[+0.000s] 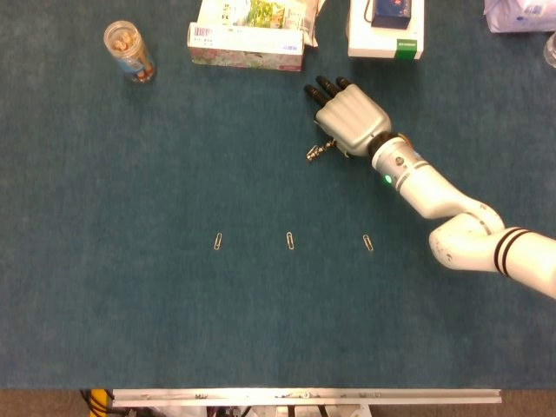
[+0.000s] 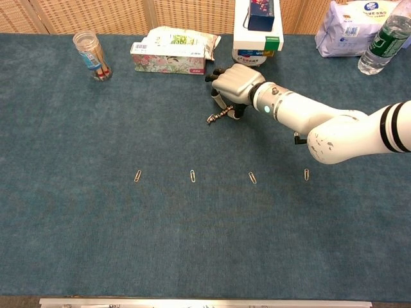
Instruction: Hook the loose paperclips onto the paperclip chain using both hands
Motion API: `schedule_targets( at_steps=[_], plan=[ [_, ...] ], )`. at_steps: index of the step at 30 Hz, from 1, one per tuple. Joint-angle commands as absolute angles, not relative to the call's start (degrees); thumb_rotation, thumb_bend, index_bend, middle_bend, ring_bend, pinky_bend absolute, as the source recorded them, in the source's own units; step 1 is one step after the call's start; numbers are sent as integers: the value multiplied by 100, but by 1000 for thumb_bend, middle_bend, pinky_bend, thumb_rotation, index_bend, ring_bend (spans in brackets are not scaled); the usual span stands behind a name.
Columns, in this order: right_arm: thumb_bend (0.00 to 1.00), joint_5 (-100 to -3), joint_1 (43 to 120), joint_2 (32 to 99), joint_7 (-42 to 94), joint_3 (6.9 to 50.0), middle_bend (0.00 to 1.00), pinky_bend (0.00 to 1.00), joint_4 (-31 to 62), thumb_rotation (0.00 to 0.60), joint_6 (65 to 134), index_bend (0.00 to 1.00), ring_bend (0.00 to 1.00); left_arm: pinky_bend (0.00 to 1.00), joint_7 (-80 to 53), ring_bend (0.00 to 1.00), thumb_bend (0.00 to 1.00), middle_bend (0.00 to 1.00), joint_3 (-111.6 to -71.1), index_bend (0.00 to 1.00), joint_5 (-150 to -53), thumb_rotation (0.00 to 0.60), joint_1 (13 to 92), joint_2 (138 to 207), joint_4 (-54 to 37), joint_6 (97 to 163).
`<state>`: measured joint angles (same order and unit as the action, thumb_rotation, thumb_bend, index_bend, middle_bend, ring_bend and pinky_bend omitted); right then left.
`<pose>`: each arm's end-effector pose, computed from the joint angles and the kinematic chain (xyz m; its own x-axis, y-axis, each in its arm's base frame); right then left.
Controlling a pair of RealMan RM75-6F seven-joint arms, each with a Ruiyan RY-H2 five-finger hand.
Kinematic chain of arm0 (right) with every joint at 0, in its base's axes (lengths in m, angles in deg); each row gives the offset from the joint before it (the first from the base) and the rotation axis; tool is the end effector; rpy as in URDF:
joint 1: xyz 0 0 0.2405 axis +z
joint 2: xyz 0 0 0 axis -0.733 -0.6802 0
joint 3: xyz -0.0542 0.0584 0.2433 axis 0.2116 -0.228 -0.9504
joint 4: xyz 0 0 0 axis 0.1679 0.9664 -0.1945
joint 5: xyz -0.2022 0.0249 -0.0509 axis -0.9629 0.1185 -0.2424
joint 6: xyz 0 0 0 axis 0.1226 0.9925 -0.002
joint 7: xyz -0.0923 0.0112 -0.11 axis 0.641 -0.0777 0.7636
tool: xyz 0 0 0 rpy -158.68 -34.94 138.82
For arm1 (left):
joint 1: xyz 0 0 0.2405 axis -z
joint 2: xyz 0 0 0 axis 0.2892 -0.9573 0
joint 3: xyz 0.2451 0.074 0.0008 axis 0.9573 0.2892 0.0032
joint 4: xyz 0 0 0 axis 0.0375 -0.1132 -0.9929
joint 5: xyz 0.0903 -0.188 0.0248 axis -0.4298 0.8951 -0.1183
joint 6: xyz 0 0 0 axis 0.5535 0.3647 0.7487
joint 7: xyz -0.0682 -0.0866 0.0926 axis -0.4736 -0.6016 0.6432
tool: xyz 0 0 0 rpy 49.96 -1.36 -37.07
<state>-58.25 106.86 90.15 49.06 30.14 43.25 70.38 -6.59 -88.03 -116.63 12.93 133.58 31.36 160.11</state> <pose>-0.1140 -0.4105 -0.1124 0.8105 -0.1731 0.5595 -0.5361 -0.6039 0.5898 -0.2887 0.1365 0.2653 0.5282 -0.0905 0.8443 0.8278 0.2764 -0.4882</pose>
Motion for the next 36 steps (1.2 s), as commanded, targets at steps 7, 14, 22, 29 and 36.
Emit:
schedule_targets(
  at_steps=[7,14,22,29,36],
  plan=[
    [327,-5864,10671,8937,4886,2990,93,184,4190,600,7122,572,0,4,-652,0,358,144,-8806,598,-11657,600,1291,13368,3135,16024],
    [327,-5885,10616,8711,5015,2973,94,184,3785,600,7308,572,0,5,-606,0,358,144,-8810,598,-11634,600,1314,13367,3146,15988],
    [327,-5774,10542,8386,5356,2947,94,184,3150,600,7511,572,0,5,-512,0,358,144,-8815,598,-11599,600,1330,13413,3143,15983],
    [327,-5599,10531,8251,5647,2944,94,185,2809,600,7576,572,0,4,-465,0,358,144,-8820,598,-11585,600,1343,13428,3162,15976],
    [327,-5478,10547,8217,5823,2949,94,184,2644,600,7635,572,0,4,-549,0,358,144,-8816,598,-11602,600,1332,13411,3130,15976]
  ],
)
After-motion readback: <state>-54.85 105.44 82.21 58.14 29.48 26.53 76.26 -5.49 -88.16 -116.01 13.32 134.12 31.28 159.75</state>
